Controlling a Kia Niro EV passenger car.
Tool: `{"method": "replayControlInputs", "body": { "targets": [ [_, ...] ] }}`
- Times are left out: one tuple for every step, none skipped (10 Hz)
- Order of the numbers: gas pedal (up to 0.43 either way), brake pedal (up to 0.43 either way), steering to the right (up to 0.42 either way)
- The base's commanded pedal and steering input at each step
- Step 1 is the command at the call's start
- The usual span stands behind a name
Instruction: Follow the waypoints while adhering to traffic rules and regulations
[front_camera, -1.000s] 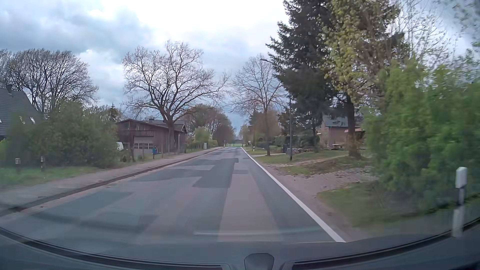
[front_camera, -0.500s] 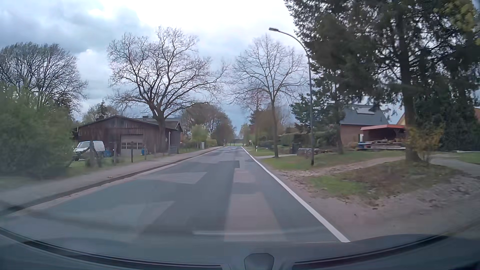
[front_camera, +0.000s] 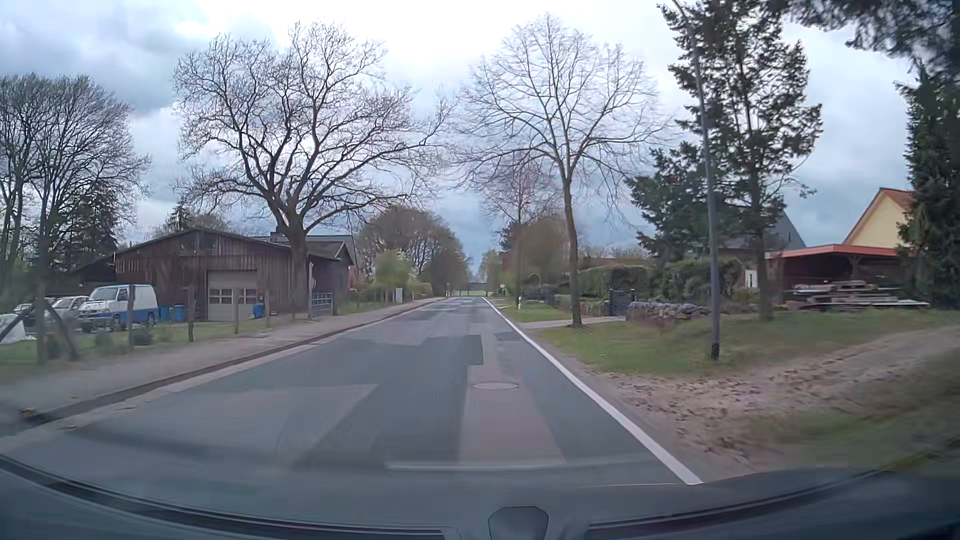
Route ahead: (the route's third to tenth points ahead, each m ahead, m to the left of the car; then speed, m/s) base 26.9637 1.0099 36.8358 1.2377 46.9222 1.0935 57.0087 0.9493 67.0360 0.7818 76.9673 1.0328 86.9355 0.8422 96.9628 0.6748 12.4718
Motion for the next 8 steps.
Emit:
{"method": "replayControlInputs", "body": {
  "targets": [
    [0.059,0.0,0.0],
    [0.059,0.0,0.0],
    [0.059,0.0,0.0],
    [0.059,0.0,0.0],
    [0.059,0.0,0.0],
    [0.059,0.0,0.0],
    [0.059,0.0,0.0],
    [0.059,0.0,0.0]
  ]
}}
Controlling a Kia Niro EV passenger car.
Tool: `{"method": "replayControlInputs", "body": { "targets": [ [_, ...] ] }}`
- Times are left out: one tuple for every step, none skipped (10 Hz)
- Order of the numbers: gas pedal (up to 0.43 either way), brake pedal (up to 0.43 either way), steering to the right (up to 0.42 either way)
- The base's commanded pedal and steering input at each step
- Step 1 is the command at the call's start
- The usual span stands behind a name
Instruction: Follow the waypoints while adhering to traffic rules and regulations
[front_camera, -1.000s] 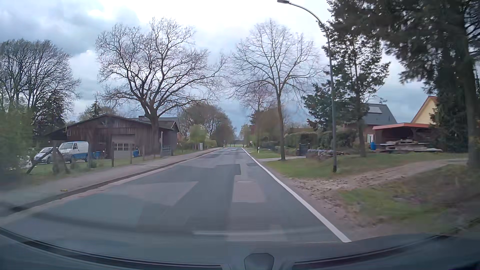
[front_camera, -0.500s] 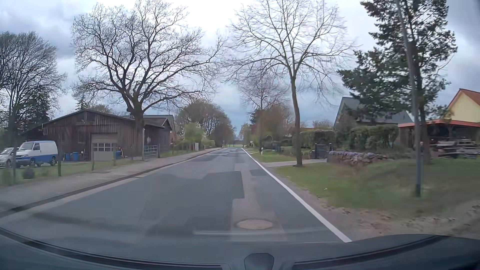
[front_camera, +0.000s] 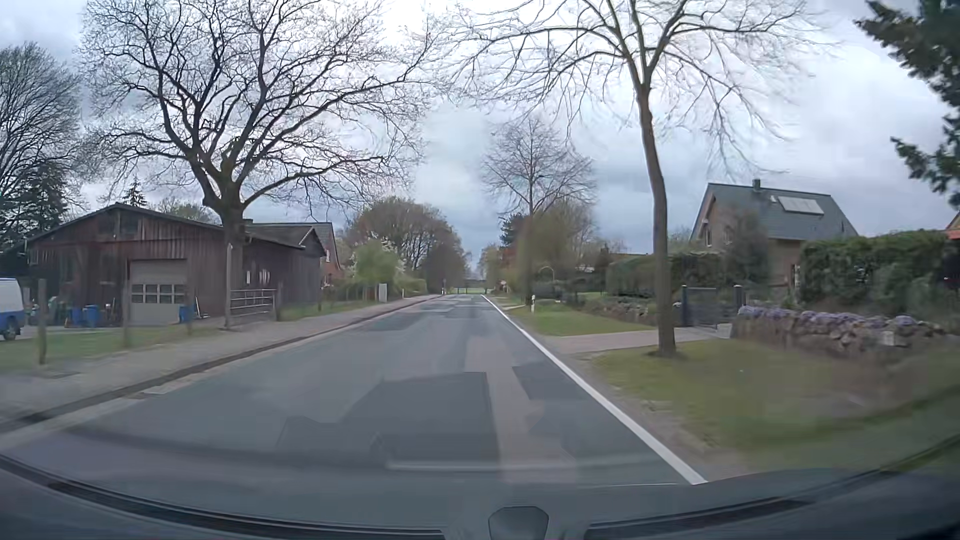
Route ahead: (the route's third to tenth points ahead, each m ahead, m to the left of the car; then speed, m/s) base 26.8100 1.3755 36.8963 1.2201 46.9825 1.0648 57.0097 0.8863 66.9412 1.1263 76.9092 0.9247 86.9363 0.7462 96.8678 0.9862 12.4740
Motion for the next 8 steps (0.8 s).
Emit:
{"method": "replayControlInputs", "body": {
  "targets": [
    [0.059,0.0,0.0],
    [0.059,0.0,0.0],
    [0.059,0.0,0.0],
    [0.059,0.0,0.0],
    [0.059,0.0,0.0],
    [0.059,0.0,0.0],
    [0.059,0.0,0.0],
    [0.059,0.0,0.0]
  ]
}}
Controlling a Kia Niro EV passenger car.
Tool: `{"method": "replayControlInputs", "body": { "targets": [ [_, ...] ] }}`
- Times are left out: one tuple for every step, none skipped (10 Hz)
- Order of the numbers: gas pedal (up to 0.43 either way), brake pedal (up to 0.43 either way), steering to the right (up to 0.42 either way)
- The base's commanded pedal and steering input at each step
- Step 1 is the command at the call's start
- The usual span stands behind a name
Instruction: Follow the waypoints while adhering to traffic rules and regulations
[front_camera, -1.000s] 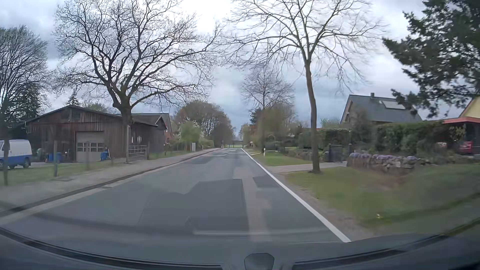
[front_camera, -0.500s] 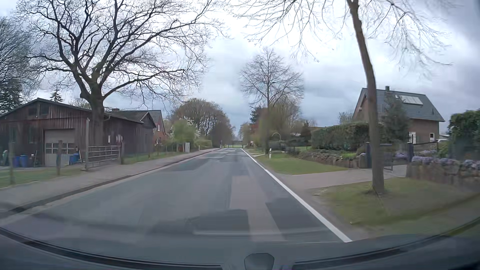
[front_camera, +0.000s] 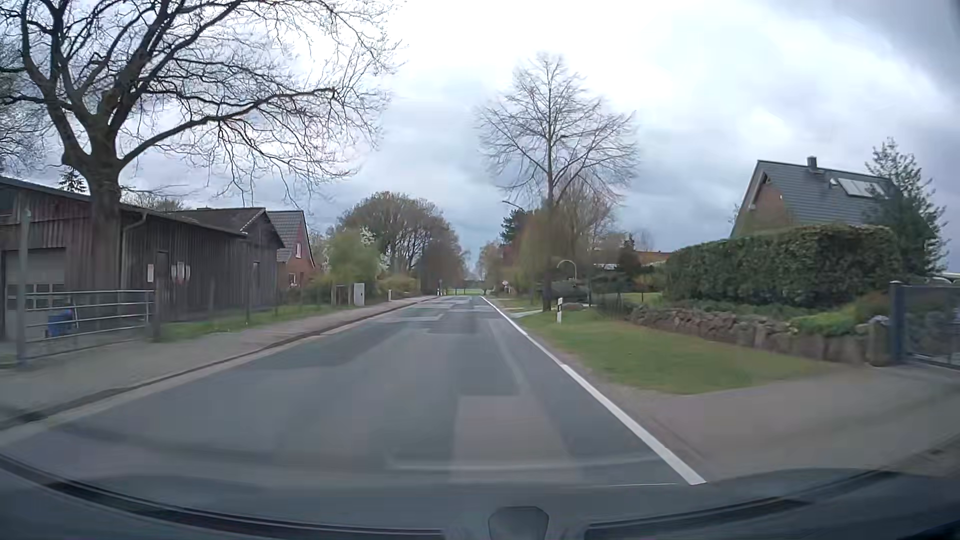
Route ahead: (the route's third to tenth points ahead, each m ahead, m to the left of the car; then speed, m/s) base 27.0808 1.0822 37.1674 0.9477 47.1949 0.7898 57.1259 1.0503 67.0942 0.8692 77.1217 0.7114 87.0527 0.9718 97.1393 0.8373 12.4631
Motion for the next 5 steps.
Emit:
{"method": "replayControlInputs", "body": {
  "targets": [
    [0.059,0.0,0.0],
    [0.059,0.0,0.0],
    [0.059,0.0,0.0],
    [0.059,0.0,0.0],
    [0.059,0.0,0.0]
  ]
}}
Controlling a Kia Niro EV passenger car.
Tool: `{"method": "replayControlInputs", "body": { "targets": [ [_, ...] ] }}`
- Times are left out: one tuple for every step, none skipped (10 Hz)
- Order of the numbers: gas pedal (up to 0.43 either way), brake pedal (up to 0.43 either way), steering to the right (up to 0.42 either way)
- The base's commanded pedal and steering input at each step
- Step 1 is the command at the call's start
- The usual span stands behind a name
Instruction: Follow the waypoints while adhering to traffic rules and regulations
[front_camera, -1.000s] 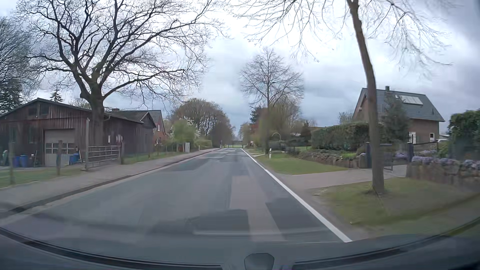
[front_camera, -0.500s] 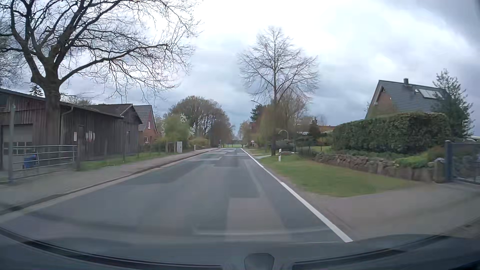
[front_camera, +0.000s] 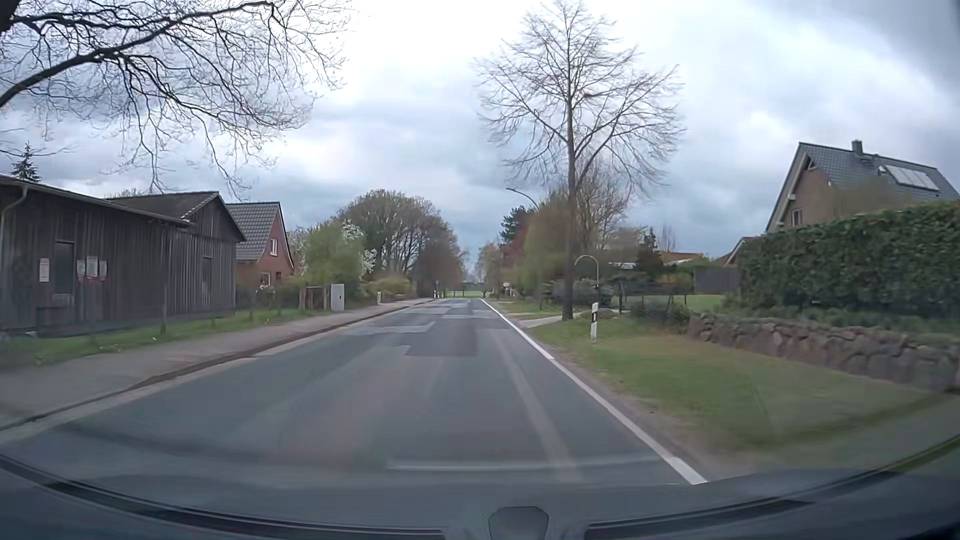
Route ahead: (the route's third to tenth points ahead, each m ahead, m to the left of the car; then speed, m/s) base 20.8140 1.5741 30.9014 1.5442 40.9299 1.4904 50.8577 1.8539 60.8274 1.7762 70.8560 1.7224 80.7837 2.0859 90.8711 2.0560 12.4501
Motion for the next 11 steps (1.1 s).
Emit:
{"method": "replayControlInputs", "body": {
  "targets": [
    [0.059,0.0,0.0],
    [0.059,0.0,0.0],
    [0.059,0.0,0.0],
    [0.059,0.0,0.0],
    [0.067,0.0,0.0],
    [0.067,0.0,0.0],
    [0.067,0.0,-0.001],
    [0.067,0.0,-0.001],
    [0.067,0.0,-0.001],
    [0.067,0.0,-0.001],
    [0.067,0.0,-0.002]
  ]
}}
